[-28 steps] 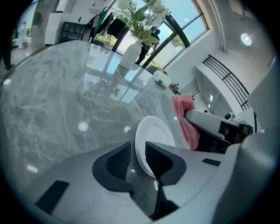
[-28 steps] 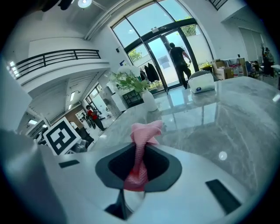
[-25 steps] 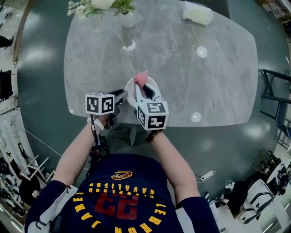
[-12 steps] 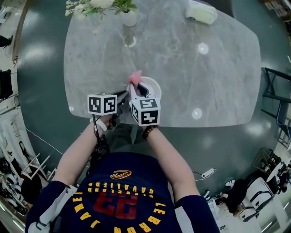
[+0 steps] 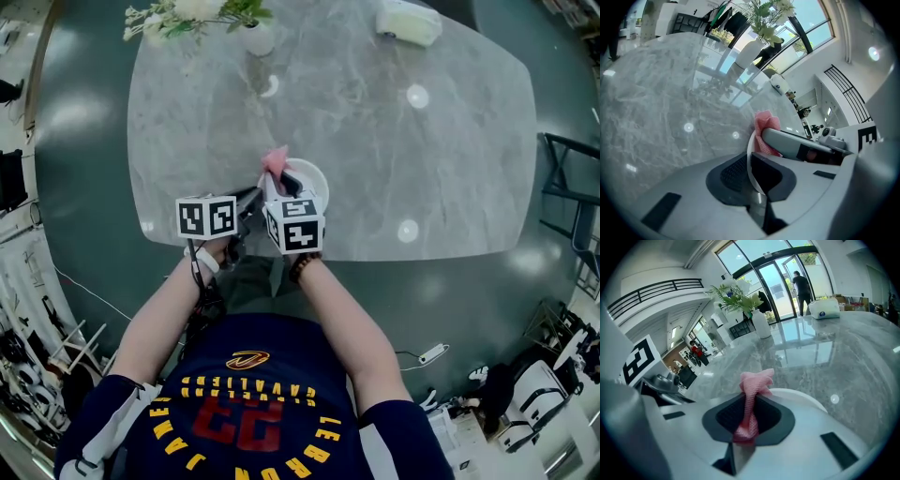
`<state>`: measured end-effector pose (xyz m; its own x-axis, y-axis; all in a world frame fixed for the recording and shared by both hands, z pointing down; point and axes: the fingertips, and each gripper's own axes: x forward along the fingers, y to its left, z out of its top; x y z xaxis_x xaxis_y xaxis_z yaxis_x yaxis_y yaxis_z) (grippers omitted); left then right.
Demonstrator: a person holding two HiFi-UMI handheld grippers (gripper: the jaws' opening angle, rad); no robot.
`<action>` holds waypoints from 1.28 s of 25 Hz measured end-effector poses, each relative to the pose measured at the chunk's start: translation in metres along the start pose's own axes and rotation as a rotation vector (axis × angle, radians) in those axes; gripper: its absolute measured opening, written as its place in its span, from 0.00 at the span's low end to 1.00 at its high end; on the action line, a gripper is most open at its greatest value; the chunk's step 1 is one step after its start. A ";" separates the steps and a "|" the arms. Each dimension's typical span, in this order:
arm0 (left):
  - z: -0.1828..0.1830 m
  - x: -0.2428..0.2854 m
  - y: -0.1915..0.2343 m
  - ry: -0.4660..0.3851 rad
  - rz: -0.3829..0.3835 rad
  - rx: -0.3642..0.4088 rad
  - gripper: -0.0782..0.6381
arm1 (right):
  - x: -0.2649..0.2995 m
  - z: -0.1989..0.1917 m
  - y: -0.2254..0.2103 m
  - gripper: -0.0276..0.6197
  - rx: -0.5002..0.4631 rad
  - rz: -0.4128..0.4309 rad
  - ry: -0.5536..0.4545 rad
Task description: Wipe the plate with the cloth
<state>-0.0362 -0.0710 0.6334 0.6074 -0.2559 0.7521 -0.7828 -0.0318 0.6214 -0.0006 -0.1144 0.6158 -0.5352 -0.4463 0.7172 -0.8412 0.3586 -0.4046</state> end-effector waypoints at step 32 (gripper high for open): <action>-0.003 0.003 0.002 -0.048 0.001 -0.080 0.16 | -0.032 -0.018 -0.009 0.11 0.046 -0.007 0.059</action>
<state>-0.0358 -0.0693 0.6372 0.5979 -0.3015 0.7427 -0.7691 0.0452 0.6375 0.0256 -0.0883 0.6065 -0.5246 -0.3994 0.7518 -0.8485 0.3166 -0.4239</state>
